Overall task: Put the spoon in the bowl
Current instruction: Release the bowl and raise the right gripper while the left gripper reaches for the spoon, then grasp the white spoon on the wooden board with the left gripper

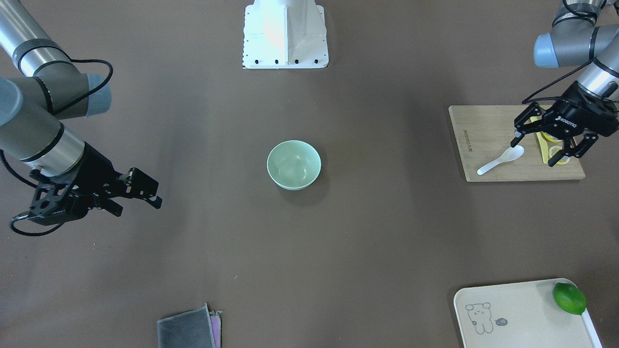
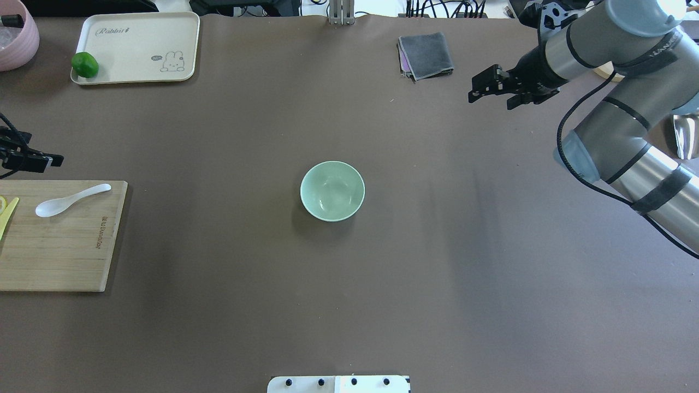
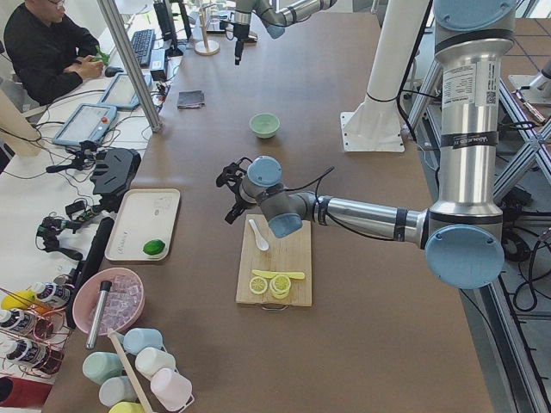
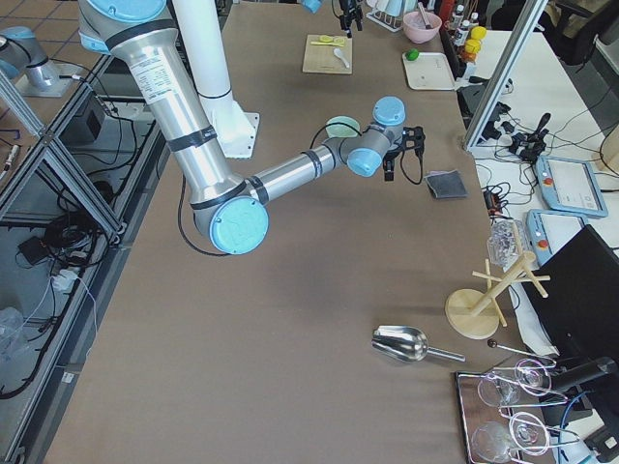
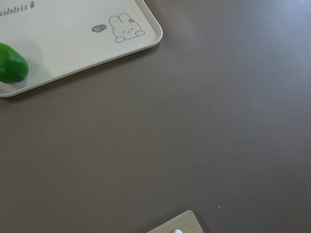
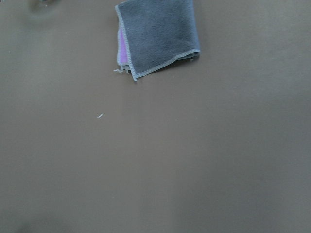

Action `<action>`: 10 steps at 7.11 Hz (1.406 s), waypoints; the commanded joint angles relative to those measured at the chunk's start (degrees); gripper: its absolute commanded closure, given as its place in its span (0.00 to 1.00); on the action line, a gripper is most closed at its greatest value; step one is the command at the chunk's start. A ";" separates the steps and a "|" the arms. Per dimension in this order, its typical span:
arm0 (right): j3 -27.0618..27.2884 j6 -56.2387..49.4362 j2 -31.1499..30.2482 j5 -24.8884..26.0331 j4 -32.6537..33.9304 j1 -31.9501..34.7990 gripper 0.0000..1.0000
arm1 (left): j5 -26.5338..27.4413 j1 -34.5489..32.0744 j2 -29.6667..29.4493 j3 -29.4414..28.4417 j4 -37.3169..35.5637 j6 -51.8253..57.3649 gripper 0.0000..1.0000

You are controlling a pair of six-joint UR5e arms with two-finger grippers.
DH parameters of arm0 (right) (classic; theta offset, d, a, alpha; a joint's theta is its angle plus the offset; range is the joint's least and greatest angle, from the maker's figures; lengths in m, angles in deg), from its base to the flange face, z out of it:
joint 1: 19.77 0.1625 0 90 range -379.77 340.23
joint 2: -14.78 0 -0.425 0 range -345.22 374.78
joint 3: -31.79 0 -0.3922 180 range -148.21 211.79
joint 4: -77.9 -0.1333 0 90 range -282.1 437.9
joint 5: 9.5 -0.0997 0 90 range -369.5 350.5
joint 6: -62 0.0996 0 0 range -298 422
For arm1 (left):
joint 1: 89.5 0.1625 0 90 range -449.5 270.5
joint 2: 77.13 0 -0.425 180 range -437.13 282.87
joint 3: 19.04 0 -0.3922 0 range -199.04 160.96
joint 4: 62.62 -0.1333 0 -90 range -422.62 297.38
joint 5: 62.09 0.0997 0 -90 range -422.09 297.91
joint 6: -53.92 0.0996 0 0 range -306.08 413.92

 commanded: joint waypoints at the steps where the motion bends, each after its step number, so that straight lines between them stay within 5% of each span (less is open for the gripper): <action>1: -0.11 -1.34 -1.23 -0.83 -0.07 1.47 0.00 | 4.21 4.12 -0.37 -7.22 8.46 3.63 0.02; 6: -0.63 -1.34 -1.94 -0.65 -0.16 1.65 0.00 | 3.43 9.93 -0.64 -8.49 10.26 -0.92 0.02; 10: -0.81 -1.25 -2.11 -0.65 -0.24 1.82 0.00 | 4.05 11.00 -0.81 -8.84 10.26 -1.29 0.26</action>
